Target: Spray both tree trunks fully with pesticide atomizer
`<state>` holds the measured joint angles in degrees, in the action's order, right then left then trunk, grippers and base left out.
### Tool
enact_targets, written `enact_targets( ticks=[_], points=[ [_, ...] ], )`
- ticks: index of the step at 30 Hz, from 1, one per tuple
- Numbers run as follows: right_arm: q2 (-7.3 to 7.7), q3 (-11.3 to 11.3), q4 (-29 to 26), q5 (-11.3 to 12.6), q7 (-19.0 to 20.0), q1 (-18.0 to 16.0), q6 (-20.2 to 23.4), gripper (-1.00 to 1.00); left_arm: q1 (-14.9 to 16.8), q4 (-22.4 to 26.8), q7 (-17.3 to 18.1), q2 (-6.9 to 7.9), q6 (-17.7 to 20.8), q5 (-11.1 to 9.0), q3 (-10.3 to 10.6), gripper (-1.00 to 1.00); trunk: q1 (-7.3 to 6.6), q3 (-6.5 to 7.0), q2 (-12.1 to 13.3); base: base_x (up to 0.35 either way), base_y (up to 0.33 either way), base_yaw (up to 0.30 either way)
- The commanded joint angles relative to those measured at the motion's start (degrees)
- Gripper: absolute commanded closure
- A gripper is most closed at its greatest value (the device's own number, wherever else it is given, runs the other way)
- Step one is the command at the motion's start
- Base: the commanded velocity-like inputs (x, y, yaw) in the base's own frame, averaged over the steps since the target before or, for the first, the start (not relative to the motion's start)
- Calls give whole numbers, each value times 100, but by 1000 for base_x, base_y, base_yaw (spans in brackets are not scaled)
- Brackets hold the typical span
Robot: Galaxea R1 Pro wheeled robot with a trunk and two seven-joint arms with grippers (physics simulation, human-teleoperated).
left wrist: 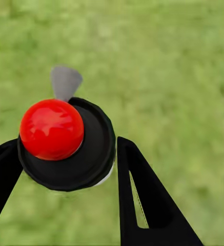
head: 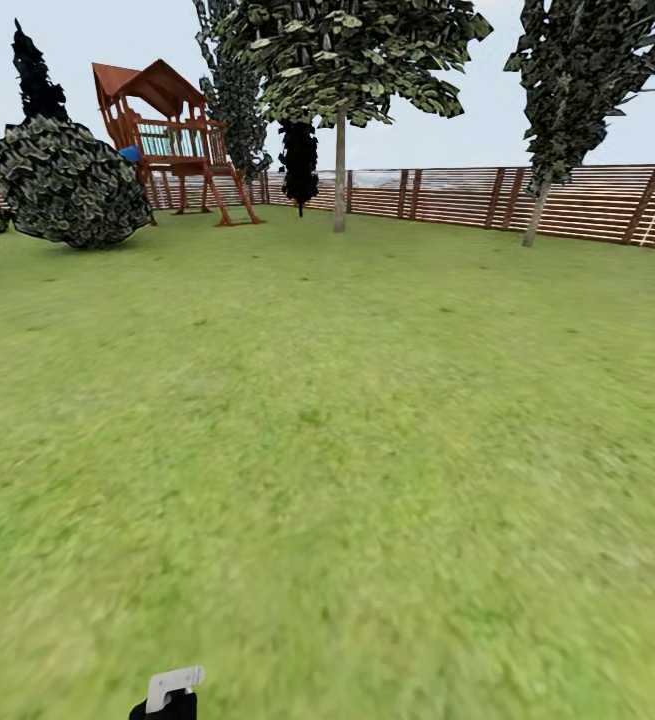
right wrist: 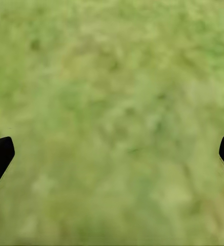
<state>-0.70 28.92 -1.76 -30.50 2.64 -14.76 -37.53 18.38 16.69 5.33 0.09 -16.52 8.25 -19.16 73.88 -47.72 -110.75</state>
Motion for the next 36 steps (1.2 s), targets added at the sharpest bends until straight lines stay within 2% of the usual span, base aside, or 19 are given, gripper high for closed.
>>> enact_targets(
  ticks=[1, 36],
  points=[
    [0, 0, 0, 0, 0, 0, 0, -100, -1, 1, 1, 0, 0, 0, 0, 100, 0, 0, 0, 340, 0, 0],
    [0, 0, 0, 0, 0, 0, 0, -100, -1, -8, -6, 0, 9, 10, 0, 100, 0, 0, 0, 340, 0, 0]
  ],
)
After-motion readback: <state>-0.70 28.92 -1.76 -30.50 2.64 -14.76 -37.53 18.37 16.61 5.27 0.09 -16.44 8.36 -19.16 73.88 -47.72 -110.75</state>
